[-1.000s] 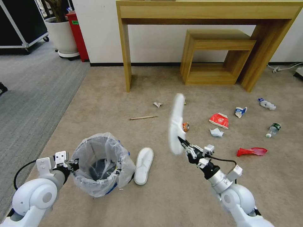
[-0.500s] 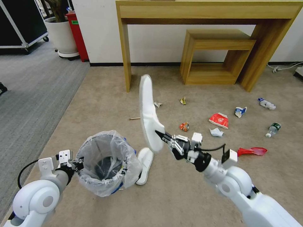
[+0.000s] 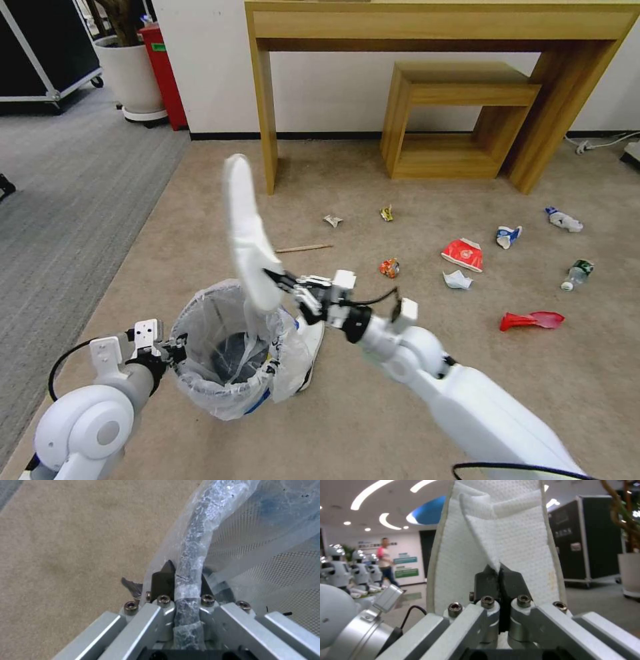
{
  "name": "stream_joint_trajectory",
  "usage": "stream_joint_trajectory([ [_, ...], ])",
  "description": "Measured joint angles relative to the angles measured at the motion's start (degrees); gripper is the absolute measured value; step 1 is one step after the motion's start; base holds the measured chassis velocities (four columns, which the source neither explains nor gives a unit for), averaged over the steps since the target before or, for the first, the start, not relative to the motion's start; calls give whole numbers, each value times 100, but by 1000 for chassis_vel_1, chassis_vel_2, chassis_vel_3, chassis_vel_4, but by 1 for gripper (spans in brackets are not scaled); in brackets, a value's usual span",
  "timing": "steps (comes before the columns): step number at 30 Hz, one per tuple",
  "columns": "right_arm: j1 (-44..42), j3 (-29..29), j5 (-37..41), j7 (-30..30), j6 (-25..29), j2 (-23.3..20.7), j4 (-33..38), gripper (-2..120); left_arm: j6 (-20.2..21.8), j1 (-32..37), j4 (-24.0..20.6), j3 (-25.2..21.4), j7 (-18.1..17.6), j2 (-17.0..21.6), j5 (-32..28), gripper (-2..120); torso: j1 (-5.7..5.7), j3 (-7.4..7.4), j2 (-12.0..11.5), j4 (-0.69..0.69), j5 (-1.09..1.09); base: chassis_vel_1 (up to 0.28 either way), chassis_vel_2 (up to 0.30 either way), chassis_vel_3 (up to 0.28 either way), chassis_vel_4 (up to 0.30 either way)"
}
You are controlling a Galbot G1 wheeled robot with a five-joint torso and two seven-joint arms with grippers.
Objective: Pick up the trash bin and place the garbage on the floor into it.
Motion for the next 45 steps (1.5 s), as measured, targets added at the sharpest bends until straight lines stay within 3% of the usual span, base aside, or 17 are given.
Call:
stream_joint_trajectory([
  [11, 357, -513, -373, 73, 73, 539, -668, 0, 0, 80, -136, -56, -6, -63, 37, 0, 0, 0, 0, 0, 0, 0, 0, 0, 0],
  [37, 292, -1032, -1022, 387, 86, 566, -1106, 0, -4, 201, -282, -133, 15, -144, 93, 0, 0, 0, 0, 0, 1, 0, 0, 0, 0],
  [43, 275, -1073, -1110, 428, 31, 127, -989, 25, -4, 220, -305, -153, 26, -197, 137, 0, 0, 0, 0, -1, 2, 0, 0, 0, 0],
  [45, 273, -1067, -1114, 432, 29, 107, -978, 28, -4, 218, -305, -154, 26, -197, 137, 0, 0, 0, 0, -1, 2, 0, 0, 0, 0],
])
